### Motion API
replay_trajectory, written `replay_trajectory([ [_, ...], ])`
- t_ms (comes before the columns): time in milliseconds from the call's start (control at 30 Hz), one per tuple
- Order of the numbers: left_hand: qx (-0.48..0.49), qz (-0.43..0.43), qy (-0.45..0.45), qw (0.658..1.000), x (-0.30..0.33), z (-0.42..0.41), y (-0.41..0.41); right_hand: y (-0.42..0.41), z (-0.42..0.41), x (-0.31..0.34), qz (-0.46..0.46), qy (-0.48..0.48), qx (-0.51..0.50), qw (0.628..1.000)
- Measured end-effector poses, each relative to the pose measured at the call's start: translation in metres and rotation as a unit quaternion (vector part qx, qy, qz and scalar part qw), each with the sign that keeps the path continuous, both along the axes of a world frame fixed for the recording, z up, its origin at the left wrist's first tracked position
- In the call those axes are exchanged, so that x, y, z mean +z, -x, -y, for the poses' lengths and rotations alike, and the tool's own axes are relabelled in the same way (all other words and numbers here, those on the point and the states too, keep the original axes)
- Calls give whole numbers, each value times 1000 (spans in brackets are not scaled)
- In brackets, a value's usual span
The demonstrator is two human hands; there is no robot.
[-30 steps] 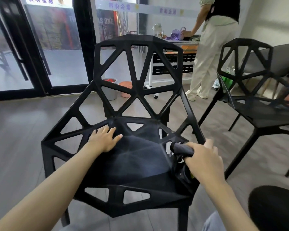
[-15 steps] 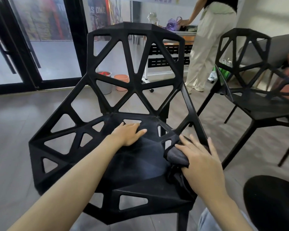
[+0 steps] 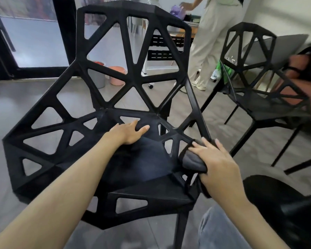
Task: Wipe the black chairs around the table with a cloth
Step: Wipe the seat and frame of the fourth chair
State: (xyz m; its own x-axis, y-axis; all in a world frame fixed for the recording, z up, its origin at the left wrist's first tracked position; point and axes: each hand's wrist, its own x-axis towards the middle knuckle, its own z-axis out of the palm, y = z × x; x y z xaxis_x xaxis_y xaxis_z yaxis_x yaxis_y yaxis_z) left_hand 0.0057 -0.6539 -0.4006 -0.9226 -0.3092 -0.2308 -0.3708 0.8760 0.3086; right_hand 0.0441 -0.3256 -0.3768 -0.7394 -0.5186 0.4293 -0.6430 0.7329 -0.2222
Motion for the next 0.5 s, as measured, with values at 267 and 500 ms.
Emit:
replay_trajectory([
  [267, 21, -11, -36, 999, 4, 0, -3, -44, 6, -30, 5, -37, 209, 977],
  [500, 31, 2, -35, 999, 4, 4, 0, 27, 4, 13, 8, -103, 11, 995],
])
